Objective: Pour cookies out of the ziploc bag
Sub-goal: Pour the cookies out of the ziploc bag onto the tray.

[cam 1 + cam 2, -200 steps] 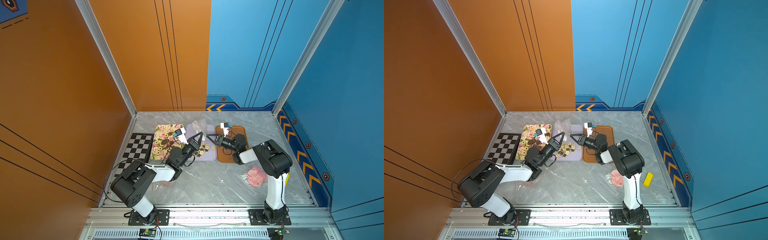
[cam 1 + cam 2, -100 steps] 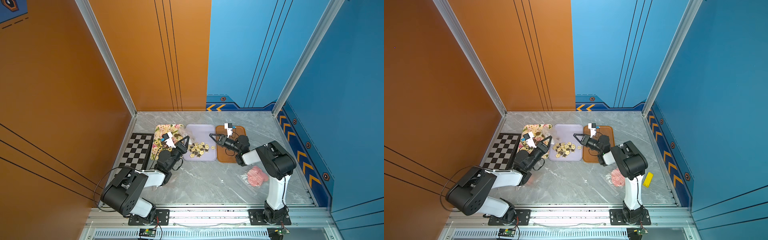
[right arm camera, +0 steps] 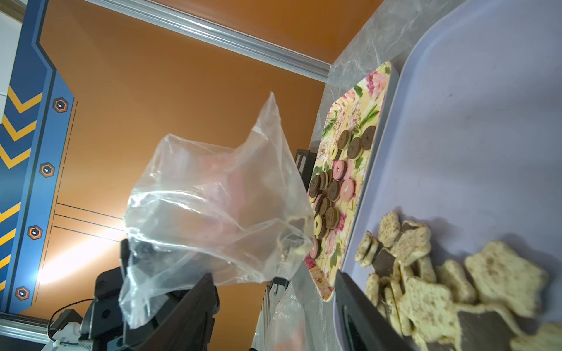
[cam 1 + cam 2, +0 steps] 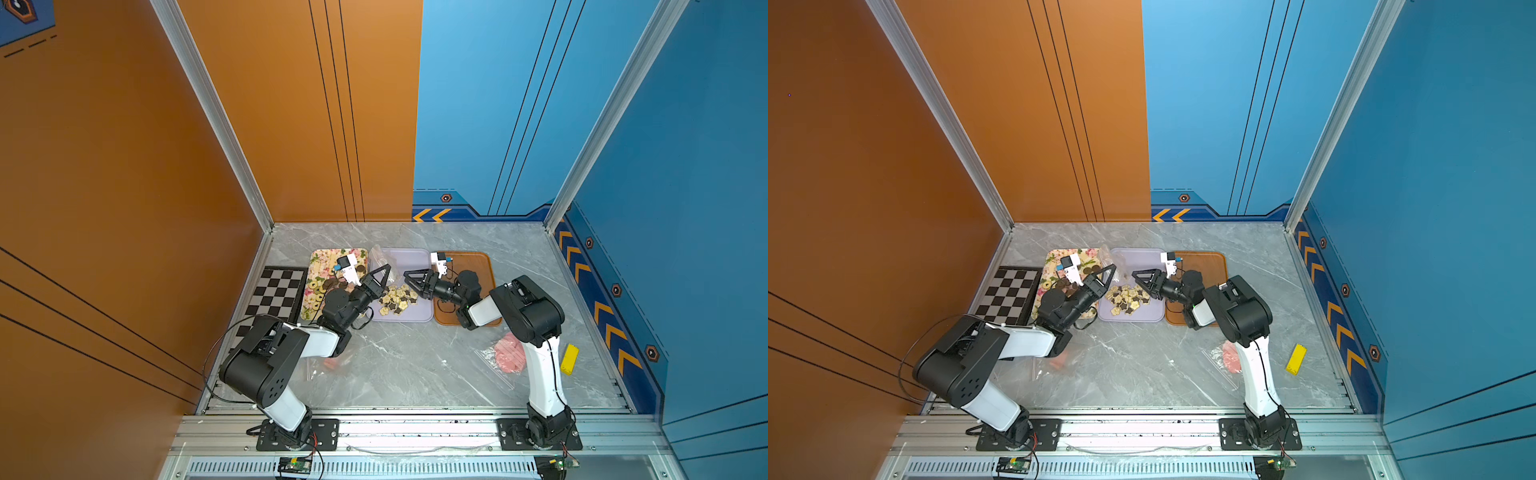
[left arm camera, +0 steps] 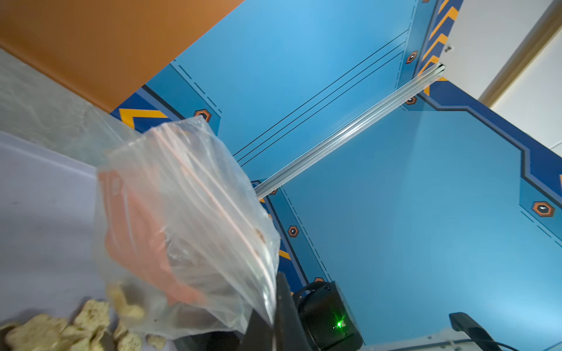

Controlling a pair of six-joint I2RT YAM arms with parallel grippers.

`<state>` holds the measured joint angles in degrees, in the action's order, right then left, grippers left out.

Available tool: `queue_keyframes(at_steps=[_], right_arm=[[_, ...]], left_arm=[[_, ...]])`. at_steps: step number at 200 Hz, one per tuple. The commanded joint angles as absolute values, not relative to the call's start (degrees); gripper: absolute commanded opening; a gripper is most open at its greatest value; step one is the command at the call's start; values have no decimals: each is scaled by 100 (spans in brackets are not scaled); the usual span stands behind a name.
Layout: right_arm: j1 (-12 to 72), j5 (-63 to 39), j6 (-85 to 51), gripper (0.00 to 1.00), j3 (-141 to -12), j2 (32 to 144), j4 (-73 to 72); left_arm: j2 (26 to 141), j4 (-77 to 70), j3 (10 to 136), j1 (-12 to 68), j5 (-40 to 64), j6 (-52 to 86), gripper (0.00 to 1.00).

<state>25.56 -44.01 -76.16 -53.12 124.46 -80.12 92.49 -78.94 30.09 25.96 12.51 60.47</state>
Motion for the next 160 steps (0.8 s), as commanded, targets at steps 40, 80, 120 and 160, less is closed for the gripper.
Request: queue_keyframes(at_steps=[40, 80, 120, 160], right_arm=[[2682, -3539, -8050, 71, -5461, 12278, -8133], [2868, -3240, -8061, 72, -5886, 12339, -8131], [2961, -3105, -8239, 50, -6233, 12596, -8136], [3109, -2906, -7977, 0, -5912, 12276, -8137]], left_arm=[[9518, -8072, 3625, 2792, 1306, 6234, 0], [9459, -8076, 3517, 2918, 1129, 6275, 0], [9414, -8076, 3484, 2935, 1082, 6306, 0], [9230, -8071, 3208, 2867, 762, 6283, 0]])
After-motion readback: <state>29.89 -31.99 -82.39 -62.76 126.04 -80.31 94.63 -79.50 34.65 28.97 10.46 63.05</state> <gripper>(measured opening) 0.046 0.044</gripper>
